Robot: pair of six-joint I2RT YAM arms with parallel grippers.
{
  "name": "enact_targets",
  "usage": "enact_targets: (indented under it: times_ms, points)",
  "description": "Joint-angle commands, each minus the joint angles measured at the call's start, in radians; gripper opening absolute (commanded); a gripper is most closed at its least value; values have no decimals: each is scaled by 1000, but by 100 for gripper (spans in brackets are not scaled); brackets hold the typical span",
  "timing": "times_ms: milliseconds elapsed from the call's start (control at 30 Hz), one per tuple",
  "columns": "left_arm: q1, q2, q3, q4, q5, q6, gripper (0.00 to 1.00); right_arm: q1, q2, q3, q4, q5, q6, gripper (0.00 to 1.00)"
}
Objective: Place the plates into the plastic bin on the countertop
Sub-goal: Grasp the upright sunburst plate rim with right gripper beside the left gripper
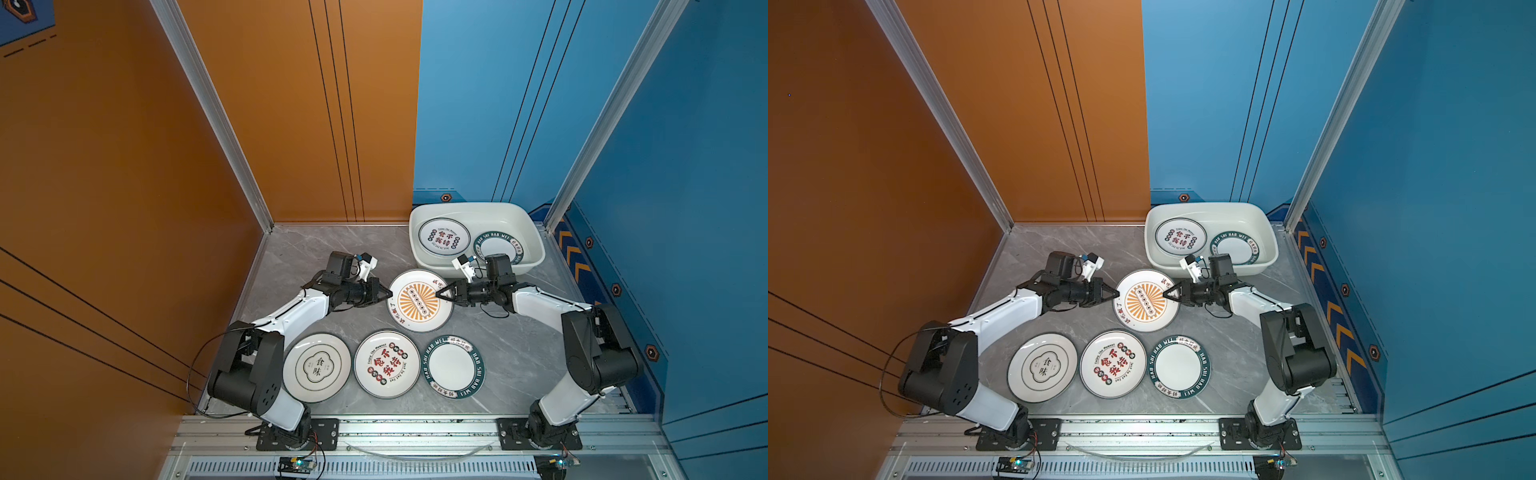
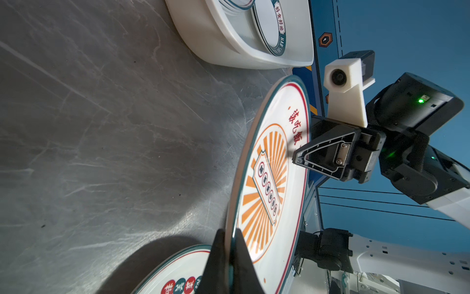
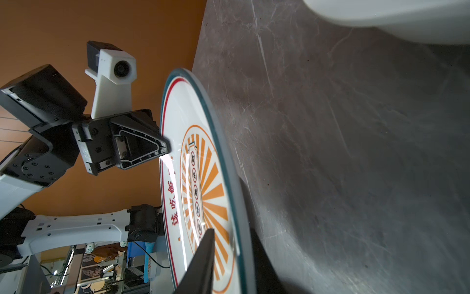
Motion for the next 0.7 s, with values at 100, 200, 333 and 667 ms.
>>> enact_targets:
  times_ms: [100,200,333,667]
  points:
    - [6,-34,0,37,35,3,0,15,6,-4,59,-63,26,8]
    - [5,-36,0,33,29,7,0,18,7,-4,53,-79,27,5]
    - [5,-48,-5,25,17,13,9,18,-5,-4,35,-72,27,0]
    - [5,-108,-19,-40,-64,55,49,15,-30,133,-253,2,-95,0]
